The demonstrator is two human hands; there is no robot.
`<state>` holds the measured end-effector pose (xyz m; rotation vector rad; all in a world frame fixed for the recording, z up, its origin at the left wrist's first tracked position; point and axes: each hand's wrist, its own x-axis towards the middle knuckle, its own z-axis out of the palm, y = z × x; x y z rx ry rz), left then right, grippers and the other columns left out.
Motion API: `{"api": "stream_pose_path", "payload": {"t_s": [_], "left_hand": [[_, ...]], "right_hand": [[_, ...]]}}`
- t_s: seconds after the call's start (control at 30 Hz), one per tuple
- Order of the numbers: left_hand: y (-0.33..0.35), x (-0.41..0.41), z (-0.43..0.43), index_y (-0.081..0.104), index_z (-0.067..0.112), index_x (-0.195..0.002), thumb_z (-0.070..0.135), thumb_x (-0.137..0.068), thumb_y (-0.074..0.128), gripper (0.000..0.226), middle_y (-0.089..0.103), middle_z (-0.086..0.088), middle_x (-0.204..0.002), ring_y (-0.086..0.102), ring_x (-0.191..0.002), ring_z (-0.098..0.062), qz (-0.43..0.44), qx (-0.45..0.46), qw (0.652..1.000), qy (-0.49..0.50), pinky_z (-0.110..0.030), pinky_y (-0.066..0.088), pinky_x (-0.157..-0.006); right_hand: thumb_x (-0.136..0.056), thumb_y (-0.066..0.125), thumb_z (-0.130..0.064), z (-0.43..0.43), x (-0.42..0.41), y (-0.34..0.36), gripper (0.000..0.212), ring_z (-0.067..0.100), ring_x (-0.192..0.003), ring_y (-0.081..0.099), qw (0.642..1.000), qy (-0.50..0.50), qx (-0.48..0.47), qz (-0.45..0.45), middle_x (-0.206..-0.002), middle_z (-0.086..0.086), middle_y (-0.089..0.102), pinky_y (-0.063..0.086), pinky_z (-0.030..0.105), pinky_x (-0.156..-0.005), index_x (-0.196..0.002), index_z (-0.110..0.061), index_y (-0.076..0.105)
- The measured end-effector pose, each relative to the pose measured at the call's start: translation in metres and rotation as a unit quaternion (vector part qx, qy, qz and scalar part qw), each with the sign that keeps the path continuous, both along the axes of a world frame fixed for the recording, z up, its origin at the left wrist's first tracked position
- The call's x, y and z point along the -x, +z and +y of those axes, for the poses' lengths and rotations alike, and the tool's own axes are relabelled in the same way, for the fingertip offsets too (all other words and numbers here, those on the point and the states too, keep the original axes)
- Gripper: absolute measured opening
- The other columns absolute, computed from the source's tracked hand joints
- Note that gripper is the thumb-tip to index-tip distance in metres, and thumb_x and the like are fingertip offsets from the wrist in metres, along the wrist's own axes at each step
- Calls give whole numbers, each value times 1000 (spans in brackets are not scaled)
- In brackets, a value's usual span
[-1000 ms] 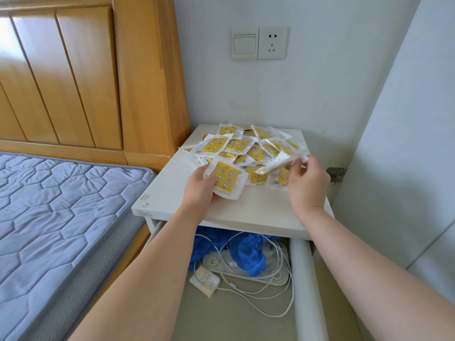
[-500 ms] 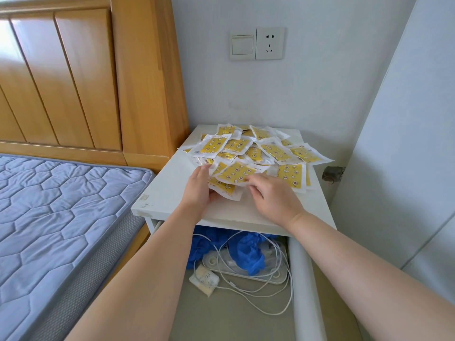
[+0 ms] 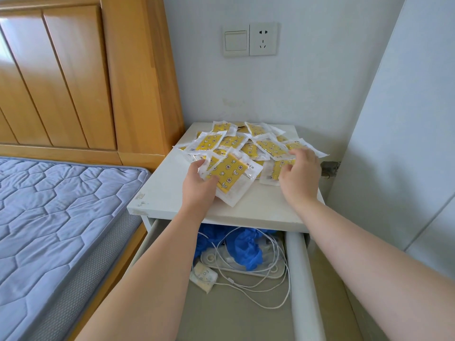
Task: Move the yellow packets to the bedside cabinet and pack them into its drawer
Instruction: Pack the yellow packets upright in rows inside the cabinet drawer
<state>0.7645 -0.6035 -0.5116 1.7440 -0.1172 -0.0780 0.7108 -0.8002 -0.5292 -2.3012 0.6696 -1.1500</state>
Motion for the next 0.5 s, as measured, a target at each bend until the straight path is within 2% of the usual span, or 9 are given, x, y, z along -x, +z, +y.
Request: {"api": "stream_pose_path", "payload": {"t_s": [0.1, 0.2, 0.3, 0.4, 0.5], "left_hand": [[1, 1, -1, 36, 36, -142, 10, -95, 51, 56, 47, 2, -140, 54, -94, -9, -20, -18, 1000, -1, -14, 42, -56], [2, 4, -3, 31, 40, -146, 6, -97, 45, 61, 46, 5, -141, 53, -77, -2, -46, -50, 998, -9, -9, 42, -49], [1, 7, -5, 34, 41, -145, 4, -97, 40, 60, 47, 8, -139, 46, -65, 3, -62, -64, 996, -12, -5, 42, -48], [-1, 8, -5, 39, 40, -142, 5, -97, 40, 57, 44, 9, -142, 46, -69, 6, -64, -69, 995, -9, -3, 40, -46], [-1, 8, -5, 43, 37, -141, 5, -98, 40, 54, 47, 11, -122, 46, -68, 5, -59, -67, 996, -7, -4, 40, -46]], "right_hand": [[-88, 49, -9, -28, -5, 1, 37, 33, -134, 32, 987, -26, 87, 134, -145, 15, 36, 17, 45, -113, -125, -7, 54], [-85, 52, -6, -53, -11, 5, 35, 32, -137, 25, 975, -40, 60, 208, -150, 15, 27, 14, 45, -115, -119, -10, 58], [-86, 50, -5, -69, -15, 10, 28, 29, -136, 25, 958, -77, 82, 263, -145, 15, 33, 11, 49, -116, -111, -7, 63], [-89, 43, -5, -74, -18, 13, 31, 28, -135, 27, 935, -95, 113, 321, -135, 12, 45, 11, 51, -116, -114, -4, 63], [-91, 43, -9, -80, -23, 13, 27, 28, -127, 40, 929, -81, 108, 344, -118, 11, 60, 14, 49, -115, -106, -6, 65]]}}
